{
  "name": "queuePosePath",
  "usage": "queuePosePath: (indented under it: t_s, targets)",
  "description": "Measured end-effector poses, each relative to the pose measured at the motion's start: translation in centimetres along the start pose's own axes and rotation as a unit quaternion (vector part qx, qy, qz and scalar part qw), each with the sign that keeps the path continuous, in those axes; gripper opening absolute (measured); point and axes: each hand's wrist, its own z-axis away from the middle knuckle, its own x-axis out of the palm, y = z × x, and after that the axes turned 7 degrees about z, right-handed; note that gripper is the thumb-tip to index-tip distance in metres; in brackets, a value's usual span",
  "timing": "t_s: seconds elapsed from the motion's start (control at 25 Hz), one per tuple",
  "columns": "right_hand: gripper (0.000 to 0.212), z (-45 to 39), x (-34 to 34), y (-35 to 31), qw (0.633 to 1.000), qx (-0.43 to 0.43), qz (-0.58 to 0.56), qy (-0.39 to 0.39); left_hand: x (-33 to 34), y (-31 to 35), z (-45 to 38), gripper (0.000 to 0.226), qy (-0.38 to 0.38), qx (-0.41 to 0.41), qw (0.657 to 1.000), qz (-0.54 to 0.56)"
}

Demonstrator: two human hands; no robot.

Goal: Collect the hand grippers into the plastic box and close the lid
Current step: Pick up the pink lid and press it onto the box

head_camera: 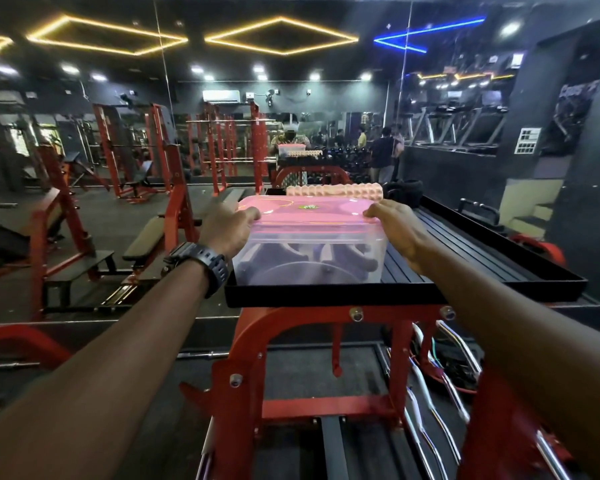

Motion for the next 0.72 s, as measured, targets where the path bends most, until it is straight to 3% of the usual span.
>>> queuePosePath:
  t_s: [0.24, 0.36, 0.48, 0.52, 0.64, 0.72]
  targets:
    - [0.069, 0.3, -0.4, 0.5, 0.998, -0.039, 0.039, -0.027, -0.2, -0.9, -1.5, 0.015, -0.011, -0.058, 0.998, -0.016]
    - [0.096, 0.4, -0.4, 0.7, 0.996, -0.039, 0.073, -0.033, -0.1, -1.3, -1.8, 0.019, 0.011, -0.028, 0.997, -0.076]
    - [0.094, 0.2, -0.1, 1.2, 0.991, -0.063, 0.114, -0.017, -0.4, -2.4, -1.7, 0.021, 0.014, 0.026, 0.985, -0.172]
    - [0.090, 0.2, -0.1, 1.3, 0.989, -0.073, 0.127, -0.009, -0.4, -2.7, -1.6, 0.018, 0.019, 0.022, 0.986, -0.165]
    - [0.077, 0.3, -0.2, 1.7, 0.982, -0.095, 0.161, 0.012, 0.3, -2.8, -0.4, 0.040, 0.053, 0.002, 0.996, -0.066]
    - [0.074, 0.5, -0.4, 1.8, 0.975, -0.100, 0.197, 0.010, 0.5, -2.3, -0.1, 0.037, 0.078, 0.002, 0.995, -0.067]
